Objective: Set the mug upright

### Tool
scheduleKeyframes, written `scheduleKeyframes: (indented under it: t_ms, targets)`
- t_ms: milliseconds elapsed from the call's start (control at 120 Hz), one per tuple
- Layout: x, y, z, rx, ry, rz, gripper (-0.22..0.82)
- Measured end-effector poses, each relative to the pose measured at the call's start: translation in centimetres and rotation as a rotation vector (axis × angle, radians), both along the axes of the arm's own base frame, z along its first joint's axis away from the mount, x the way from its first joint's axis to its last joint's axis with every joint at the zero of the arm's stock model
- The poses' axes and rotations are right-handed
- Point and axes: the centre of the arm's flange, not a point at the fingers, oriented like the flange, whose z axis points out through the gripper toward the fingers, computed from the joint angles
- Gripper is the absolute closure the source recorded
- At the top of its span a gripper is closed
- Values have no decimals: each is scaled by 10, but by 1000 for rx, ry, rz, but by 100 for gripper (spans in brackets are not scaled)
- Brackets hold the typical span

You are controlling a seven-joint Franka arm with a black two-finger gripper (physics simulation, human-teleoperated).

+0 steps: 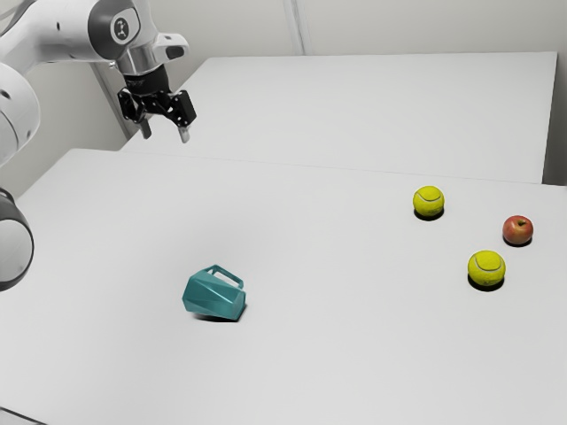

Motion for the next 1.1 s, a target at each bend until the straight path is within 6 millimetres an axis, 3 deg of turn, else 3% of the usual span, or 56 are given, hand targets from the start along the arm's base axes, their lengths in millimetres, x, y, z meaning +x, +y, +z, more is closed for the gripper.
scheduleKeyframes:
  t_ms: [217, 267, 417, 542, 842, 1100]
  targets:
    - [-1, 3, -2, -7, -3, 2, 0]
    - [-3, 0, -11, -18, 7, -1, 0]
    - [-52, 11, -46, -60, 48, 31, 0]
    - [-84, 39, -80, -151, 44, 106, 0]
    - [-136, 117, -152, -453, -12, 276, 0]
    - [-180, 182, -193, -629, -112, 358, 0]
